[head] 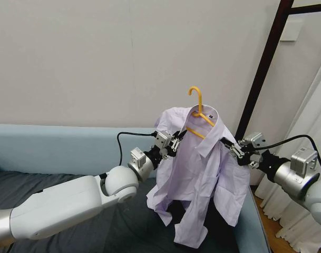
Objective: Pick up the clothes from the sofa and hang them on the clothes hanger.
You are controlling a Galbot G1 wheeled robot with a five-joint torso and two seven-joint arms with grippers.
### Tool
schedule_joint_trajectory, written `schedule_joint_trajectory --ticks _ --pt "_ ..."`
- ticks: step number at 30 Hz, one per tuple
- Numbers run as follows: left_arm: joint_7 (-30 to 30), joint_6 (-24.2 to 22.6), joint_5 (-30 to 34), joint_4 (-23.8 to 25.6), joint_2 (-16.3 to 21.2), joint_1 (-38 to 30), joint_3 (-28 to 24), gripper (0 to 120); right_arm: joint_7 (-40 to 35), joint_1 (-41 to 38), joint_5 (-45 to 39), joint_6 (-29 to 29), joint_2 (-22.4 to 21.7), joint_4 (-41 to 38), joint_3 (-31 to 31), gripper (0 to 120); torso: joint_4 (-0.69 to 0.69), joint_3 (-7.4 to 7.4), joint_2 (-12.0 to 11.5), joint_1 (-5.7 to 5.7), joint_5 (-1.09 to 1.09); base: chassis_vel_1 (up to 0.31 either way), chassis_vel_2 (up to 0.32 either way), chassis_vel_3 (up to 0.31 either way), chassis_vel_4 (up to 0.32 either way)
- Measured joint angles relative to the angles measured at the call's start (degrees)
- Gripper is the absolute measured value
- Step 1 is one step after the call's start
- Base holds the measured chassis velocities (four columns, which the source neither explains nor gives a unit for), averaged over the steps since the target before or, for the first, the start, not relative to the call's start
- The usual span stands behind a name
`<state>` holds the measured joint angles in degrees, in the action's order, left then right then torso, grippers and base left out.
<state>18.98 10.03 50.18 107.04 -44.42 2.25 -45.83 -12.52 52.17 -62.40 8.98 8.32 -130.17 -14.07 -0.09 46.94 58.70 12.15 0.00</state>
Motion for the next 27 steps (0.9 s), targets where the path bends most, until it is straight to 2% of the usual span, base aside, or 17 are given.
schedule_joint_trajectory --ticks 2,3,8,9,11,14,16,19,20,23,25,26,27 --pt "0.2 -0.4 -0.1 0.2 1.2 0.1 1.1 10 -0.1 0.0 -0.1 -0.1 0.3 0.1 0.0 7 0.01 0.00 0.0 0.00 0.00 0.000 0.000 0.000 0.000" --pt "0.2 -0.4 -0.1 0.2 1.2 0.1 1.1 10 -0.1 0.0 -0.1 -0.1 0.3 0.1 0.0 7 0.01 0.00 0.0 0.00 0.00 0.000 0.000 0.000 0.000" --pt "-0.9 1.5 0.6 2.7 3.9 -0.4 4.9 32 -0.7 0.4 0.7 -0.2 1.8 0.6 0.2 7 0.01 0.00 0.0 0.00 -0.01 0.000 0.000 0.000 0.000" --pt "-0.9 1.5 0.6 2.7 3.9 -0.4 4.9 32 -0.7 0.4 0.7 -0.2 1.8 0.6 0.2 7 0.01 0.00 0.0 0.00 -0.01 0.000 0.000 0.000 0.000" --pt "-1.0 1.6 1.2 4.8 5.2 -1.1 5.5 42 -0.8 0.7 1.0 -0.2 2.1 0.6 0.3 7 0.00 0.00 0.0 0.00 0.00 0.000 0.000 0.000 0.000" --pt "-1.1 1.5 1.3 6.1 6.6 -1.4 5.9 48 -0.9 0.7 1.0 -0.2 2.2 1.0 0.3 7 -0.01 0.00 0.0 0.00 0.00 0.000 0.000 0.000 0.000" --pt "-1.3 1.3 0.6 7.7 9.4 -0.8 7.2 58 -1.2 0.6 1.0 -0.2 2.7 2.2 -0.1 7 0.00 0.00 0.0 0.00 0.00 0.000 0.000 0.000 0.000" --pt "-0.7 1.0 1.1 9.8 13.1 3.4 11.6 72 -3.0 1.1 1.2 -0.2 4.2 3.0 -0.7 7 0.01 0.00 0.0 0.00 0.00 0.000 0.000 0.000 0.000" --pt "-0.7 1.0 1.1 9.8 13.1 3.4 11.6 72 -3.0 1.1 1.2 -0.2 4.2 3.0 -0.7 7 0.01 0.00 0.0 0.00 0.00 0.000 0.000 0.000 0.000" --pt "1.2 0.1 2.1 10.2 15.2 10.7 17.8 84 -3.7 1.7 1.8 -0.3 5.2 2.9 -1.6 7 0.01 0.00 0.0 0.00 0.00 0.000 0.000 0.000 0.000" --pt "3.7 -2.7 3.0 10.1 16.1 20.2 25.3 94 -4.3 2.3 1.9 -0.2 6.2 2.1 -3.0 7 0.01 0.00 0.0 0.00 -0.01 0.000 0.000 0.000 0.000" --pt "3.7 -2.7 3.0 10.1 16.1 20.2 25.3 94 -4.3 2.3 1.9 -0.2 6.2 2.1 -3.0 7 0.01 0.00 0.0 0.00 -0.01 0.000 0.000 0.000 0.000" --pt "4.1 -3.2 3.1 10.0 16.2 22.8 27.5 96 -4.5 2.5 1.9 -0.1 6.4 1.9 -3.3 7 0.01 0.00 0.0 0.00 -0.03 0.000 0.000 0.000 0.000"
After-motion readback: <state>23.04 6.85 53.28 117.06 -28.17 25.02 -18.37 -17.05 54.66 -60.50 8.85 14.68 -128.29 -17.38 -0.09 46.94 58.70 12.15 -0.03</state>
